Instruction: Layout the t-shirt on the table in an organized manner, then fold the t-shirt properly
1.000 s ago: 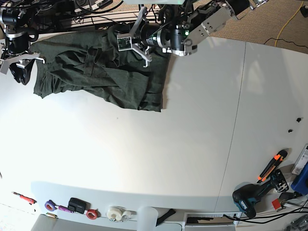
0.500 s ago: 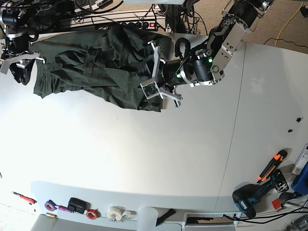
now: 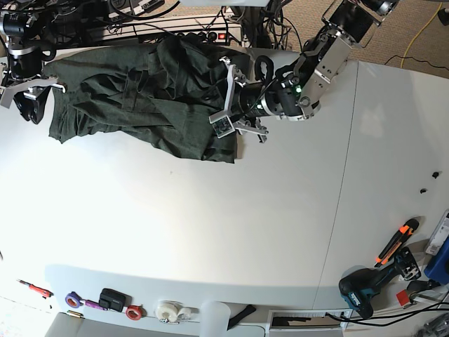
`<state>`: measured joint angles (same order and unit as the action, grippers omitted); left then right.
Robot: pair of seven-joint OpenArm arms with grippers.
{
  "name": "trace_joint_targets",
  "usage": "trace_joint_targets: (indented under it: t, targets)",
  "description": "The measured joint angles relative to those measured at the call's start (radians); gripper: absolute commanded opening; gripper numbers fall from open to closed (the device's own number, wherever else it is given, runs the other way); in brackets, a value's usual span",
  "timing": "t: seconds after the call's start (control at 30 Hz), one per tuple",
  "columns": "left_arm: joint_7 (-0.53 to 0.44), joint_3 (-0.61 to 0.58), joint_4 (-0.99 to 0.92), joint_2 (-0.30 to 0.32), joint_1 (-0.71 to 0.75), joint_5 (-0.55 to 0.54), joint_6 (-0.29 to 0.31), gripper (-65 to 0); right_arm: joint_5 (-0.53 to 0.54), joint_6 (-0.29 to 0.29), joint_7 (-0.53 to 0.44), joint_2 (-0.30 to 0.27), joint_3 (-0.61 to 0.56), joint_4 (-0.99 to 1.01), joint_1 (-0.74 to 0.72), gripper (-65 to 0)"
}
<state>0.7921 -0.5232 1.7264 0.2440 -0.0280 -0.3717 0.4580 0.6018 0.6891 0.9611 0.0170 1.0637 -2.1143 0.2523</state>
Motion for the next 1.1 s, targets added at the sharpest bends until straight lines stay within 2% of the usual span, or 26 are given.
trace_joint_targets:
  t: [0.1,0.27,0.33,0.4,0.47,0.67,0.73,1.1]
  targets:
    - [0.0,0.0,0.0,0.0,-0.015,0.05,-0.03,-38.6,0.0,0.0,0.0,0.0,0.0,0.0,0.0,-50.6]
    - [0.0,0.001,0.0,0.0,-0.021,0.065,-0.035,-38.6,0.0,0.0,0.0,0.0,0.0,0.0,0.0,-50.6]
    - [0.0,0.001,0.0,0.0,-0.02,0.065,-0.035,-40.9,0.0,0.0,0.0,0.0,0.0,0.0,0.0,-50.6]
    - [0.0,0.001,0.0,0.0,-0.02,0.061,-0.035,-50.3,0.0,0.0,0.0,0.0,0.0,0.0,0.0,-50.6]
    - [-0.006,0.001,0.0,0.0,-0.02,0.04,-0.035,-65.0,0.0,0.0,0.0,0.0,0.0,0.0,0.0,-50.6]
    - [-0.084,0.0,0.0,-0.011,-0.021,0.022,-0.035,-65.0,0.0,0.0,0.0,0.0,0.0,0.0,0.0,-50.6]
    - [-0.094,0.001,0.0,-0.025,-0.023,0.023,-0.018,-65.0,0.0,0.0,0.0,0.0,0.0,0.0,0.0,-50.6]
    - [-0.14,0.001,-0.03,-0.167,-0.082,0.027,-0.017,-65.0,0.02,0.0,0.0,0.0,0.0,0.0,0.0,-50.6]
